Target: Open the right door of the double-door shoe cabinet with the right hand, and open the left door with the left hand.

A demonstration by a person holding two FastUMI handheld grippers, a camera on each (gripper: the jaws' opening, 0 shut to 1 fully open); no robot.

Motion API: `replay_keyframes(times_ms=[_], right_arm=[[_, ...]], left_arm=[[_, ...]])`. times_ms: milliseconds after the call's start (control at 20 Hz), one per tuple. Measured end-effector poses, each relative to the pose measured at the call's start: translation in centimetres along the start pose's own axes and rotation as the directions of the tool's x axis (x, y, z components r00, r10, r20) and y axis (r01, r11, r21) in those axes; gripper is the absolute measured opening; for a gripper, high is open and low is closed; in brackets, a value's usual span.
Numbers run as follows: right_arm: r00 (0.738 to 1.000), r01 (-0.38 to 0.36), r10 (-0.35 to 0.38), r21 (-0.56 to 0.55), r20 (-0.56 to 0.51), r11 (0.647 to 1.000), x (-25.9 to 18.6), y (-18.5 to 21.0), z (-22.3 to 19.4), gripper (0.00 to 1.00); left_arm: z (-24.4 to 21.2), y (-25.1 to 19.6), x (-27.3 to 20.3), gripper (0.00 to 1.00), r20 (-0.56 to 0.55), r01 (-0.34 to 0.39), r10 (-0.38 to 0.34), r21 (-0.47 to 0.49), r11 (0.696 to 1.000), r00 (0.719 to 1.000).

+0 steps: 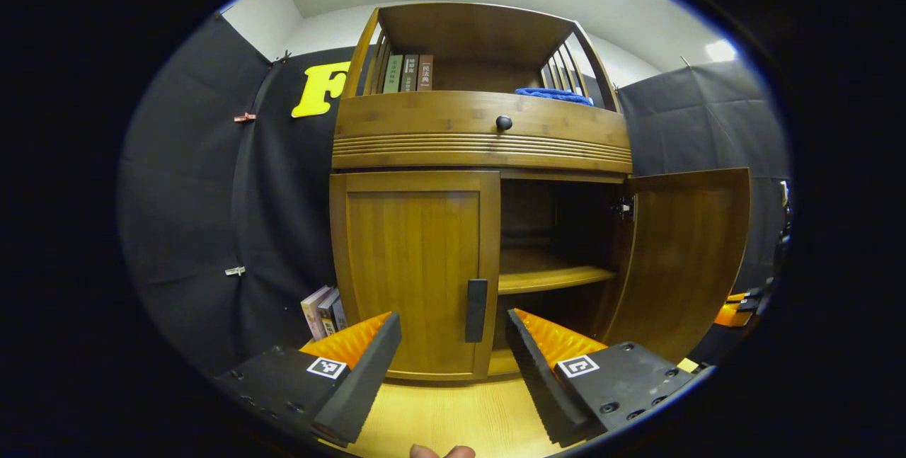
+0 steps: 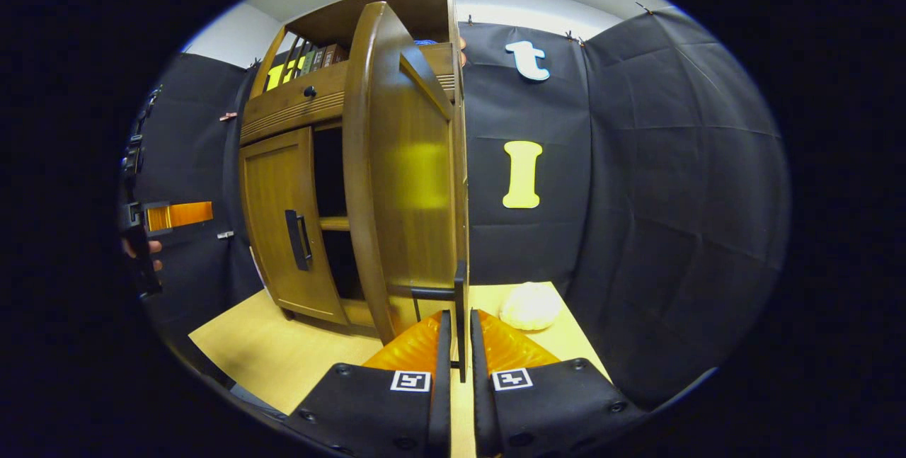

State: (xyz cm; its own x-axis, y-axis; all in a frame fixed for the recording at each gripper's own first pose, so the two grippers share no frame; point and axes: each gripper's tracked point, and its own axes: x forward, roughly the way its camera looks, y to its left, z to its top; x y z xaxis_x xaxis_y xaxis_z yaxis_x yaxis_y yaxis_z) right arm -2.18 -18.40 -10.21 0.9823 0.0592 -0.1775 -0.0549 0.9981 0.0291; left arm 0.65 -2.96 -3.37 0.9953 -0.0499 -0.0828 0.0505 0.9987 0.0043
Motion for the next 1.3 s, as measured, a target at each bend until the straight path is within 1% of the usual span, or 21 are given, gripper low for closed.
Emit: replay_keyframes(times_ms=[150,250,300,400,600,650,700,800,900,950,1000,1050,1100,1150,1300], right_arm=[[0.997,0.076,-0.076,0.009,0.019,0.997,-0.4,-2.9,0.4,0.16],[0.995,0.092,-0.093,0.039,0.029,0.995,-0.9,-4.0,0.4,0.16],[0.996,0.08,-0.082,0.049,0.026,0.996,-1.1,-3.8,0.2,0.16],[0.994,0.103,-0.104,0.021,0.027,0.994,-1.5,-3.8,-0.2,0.18],[0.983,0.179,-0.178,-0.02,0.042,0.984,-3.1,-4.8,0.1,0.18],[0.977,0.208,-0.206,-0.024,0.059,0.978,-3.9,-4.7,0.7,0.14],[0.968,0.24,-0.238,-0.022,0.081,0.971,-4.5,-5.0,1.4,0.19],[0.948,0.295,-0.293,0.006,0.124,0.956,-6.2,-5.6,2.6,0.49],[0.948,0.265,-0.267,0.037,0.173,0.964,-7.2,-4.0,4.0,0.8],[0.944,0.267,-0.27,0.041,0.189,0.963,-7.5,-3.5,4.3,0.95],[0.943,0.268,-0.271,0.039,0.192,0.962,-7.7,-2.9,4.5,0.95],[0.948,0.255,-0.258,0.044,0.188,0.966,-7.8,-2.0,4.6,0.99],[0.954,0.235,-0.24,0.052,0.179,0.971,-7.7,-0.8,4.8,0.94],[0.959,0.221,-0.228,0.064,0.169,0.973,-7.6,0.2,4.9,0.98],[0.962,0.199,-0.205,0.048,0.178,0.979,-7.4,2.8,5.8,0.98]], left_arm=[[0.0,-0.7,0.3,0.92,-0.003,0.012,-0.012,-0.004,1.0,1.0],[0.1,-1.0,0.5,0.92,-0.001,0.017,-0.017,-0.001,1.0,1.0],[0.0,-1.1,0.5,0.92,-0.001,0.02,-0.02,0.002,1.0,1.0],[-0.1,-1.3,0.8,0.93,-0.003,0.023,-0.023,0.006,1.0,1.0],[-0.8,-1.5,1.5,0.94,-0.01,0.029,-0.029,0.003,1.0,1.0],[-0.9,-1.5,1.8,0.94,-0.01,0.029,-0.029,0.003,1.0,1.0],[-1.1,-1.5,2.2,0.93,-0.011,0.028,-0.028,0.003,1.0,1.0],[-1.7,-1.4,3.0,0.92,-0.01,0.025,-0.025,0.006,1.0,1.0],[-2.1,-1.5,4.2,0.92,-0.009,0.023,-0.023,0.01,1.0,1.0],[-2.3,-1.5,4.9,0.93,-0.008,0.025,-0.024,0.014,1.0,1.0],[-2.5,-1.6,5.6,0.93,-0.005,0.027,-0.026,0.016,1.0,1.0],[-2.7,-1.7,6.3,0.93,-0.003,0.029,-0.029,0.017,0.999,1.0],[-3.1,-1.8,7.1,0.93,-0.003,0.028,-0.028,0.014,0.999,1.0],[-3.3,-1.9,7.8,0.92,-0.001,0.029,-0.029,0.01,1.0,1.0],[-4.2,-2.2,10.1,0.93,-0.004,0.03,-0.03,0.003,1.0,1.0]])
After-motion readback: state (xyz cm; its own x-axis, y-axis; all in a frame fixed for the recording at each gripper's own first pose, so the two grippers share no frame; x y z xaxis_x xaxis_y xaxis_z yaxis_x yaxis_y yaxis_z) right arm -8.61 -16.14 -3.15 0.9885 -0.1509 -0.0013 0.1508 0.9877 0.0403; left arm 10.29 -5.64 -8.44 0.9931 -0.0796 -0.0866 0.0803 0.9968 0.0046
